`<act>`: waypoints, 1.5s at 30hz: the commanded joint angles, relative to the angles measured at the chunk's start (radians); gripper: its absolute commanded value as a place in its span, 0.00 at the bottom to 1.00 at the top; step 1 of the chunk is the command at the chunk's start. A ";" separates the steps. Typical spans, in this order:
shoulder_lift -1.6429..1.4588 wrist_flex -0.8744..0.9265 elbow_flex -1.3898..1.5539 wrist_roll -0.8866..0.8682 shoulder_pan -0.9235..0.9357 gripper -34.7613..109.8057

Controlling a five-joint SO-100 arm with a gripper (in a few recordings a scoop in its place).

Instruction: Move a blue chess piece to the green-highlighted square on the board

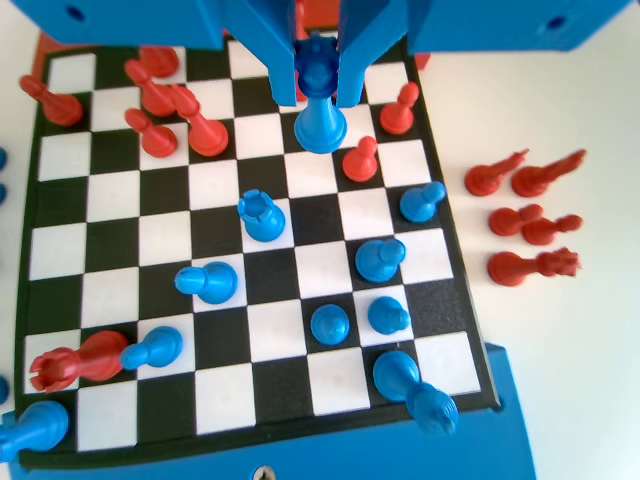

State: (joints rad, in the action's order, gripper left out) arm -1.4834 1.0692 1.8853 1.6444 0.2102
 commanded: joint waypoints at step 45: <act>0.288 -0.069 -0.261 -0.078 -0.035 0.25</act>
State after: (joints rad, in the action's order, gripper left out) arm -1.1628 1.0002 1.6690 1.5693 0.1703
